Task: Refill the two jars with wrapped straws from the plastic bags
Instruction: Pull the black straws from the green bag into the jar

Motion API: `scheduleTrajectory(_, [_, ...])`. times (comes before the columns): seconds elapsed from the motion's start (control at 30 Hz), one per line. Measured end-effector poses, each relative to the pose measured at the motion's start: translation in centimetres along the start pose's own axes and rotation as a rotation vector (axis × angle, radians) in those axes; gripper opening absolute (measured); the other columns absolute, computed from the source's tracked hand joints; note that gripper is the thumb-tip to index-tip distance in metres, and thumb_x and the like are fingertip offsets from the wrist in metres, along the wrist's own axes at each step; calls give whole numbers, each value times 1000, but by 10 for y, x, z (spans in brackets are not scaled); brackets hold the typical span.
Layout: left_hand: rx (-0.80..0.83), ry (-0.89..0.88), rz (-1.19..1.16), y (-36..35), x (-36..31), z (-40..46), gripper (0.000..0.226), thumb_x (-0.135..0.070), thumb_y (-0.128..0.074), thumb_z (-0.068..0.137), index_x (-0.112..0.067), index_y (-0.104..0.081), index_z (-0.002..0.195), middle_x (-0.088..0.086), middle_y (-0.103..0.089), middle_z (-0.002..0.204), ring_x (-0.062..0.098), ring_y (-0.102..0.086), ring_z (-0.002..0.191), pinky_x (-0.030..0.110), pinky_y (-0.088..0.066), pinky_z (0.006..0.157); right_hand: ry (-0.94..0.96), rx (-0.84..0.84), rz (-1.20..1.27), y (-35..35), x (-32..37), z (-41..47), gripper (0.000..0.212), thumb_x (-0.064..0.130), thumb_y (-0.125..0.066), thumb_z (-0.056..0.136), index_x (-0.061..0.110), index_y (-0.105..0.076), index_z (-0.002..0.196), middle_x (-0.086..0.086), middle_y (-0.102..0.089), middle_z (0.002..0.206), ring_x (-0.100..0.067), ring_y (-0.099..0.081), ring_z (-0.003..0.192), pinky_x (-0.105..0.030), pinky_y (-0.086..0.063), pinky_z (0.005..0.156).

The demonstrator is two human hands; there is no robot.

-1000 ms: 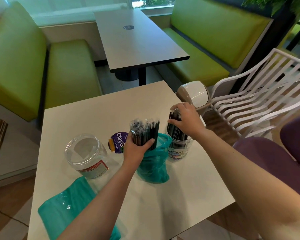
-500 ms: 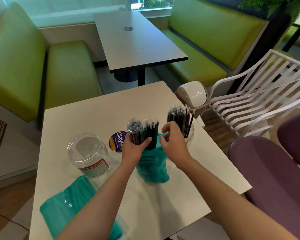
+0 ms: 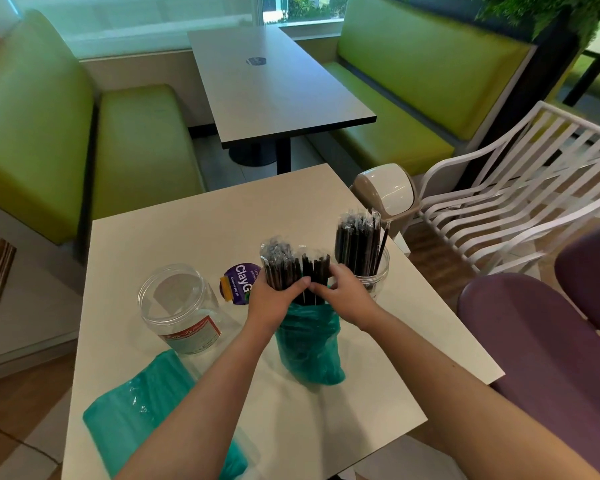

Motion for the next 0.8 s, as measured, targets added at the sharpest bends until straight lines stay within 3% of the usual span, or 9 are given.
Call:
scheduleTrajectory(0.2, [16, 6, -41, -4, -2, -1, 59, -30, -87, 69, -17, -59, 120, -4, -69, 108, 10, -65, 100, 28, -53, 87, -36, 19, 114, 2, -4, -2, 32, 24, -66, 91, 18, -62, 122, 0, -64, 115, -16, -62, 105, -39, -52, 94])
scheduleTrajectory(0.4, [8, 6, -47, -5, -2, -3, 56, -34, -87, 69, -20, -60, 117, -5, -70, 107, 11, -65, 101, 32, -53, 91, -55, 11, 156, 9, -3, -8, 30, 24, -72, 87, 17, -63, 115, 4, -69, 107, -11, -65, 98, -16, -50, 74])
scheduleTrajectory(0.53, [-31, -1, -10, -3, -6, -4, 51, -34, -85, 71, -24, -57, 113, -10, -67, 104, 10, -64, 99, 28, -51, 88, -50, -27, 187, 17, 1, -12, 22, 23, -67, 91, 22, -57, 111, 10, -65, 103, -9, -62, 100, -22, -49, 84])
scheduleTrajectory(0.67, [-60, -34, 56, -4, -12, -3, 55, -34, -85, 72, -21, -57, 117, -8, -64, 106, 12, -60, 100, 26, -49, 87, -17, -110, 190, 34, 9, -11, 18, 24, -64, 93, 20, -57, 108, 4, -69, 102, -12, -64, 100, -36, -52, 92])
scheduleTrajectory(0.73, [-68, -46, 87, -5, -15, -2, 60, -35, -85, 72, -18, -56, 121, -6, -63, 108, 12, -59, 101, 27, -49, 89, -8, -130, 182, 44, 15, -10, 11, 24, -61, 94, 22, -58, 105, 3, -72, 96, -10, -67, 95, -33, -54, 89])
scheduleTrajectory(0.8, [-64, -56, 106, -8, -17, -2, 64, -36, -84, 72, -16, -55, 125, -5, -62, 110, 11, -58, 101, 26, -47, 89, 7, -144, 188, 56, 25, -9, 12, 22, -57, 97, 19, -58, 108, 1, -73, 94, -4, -67, 90, -20, -55, 80])
Point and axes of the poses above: each hand's wrist, its own z-axis towards the middle knuckle, its own y-axis out of the back of the hand, x = y × z, the point moved 10 cm from there along z, towards the middle knuckle
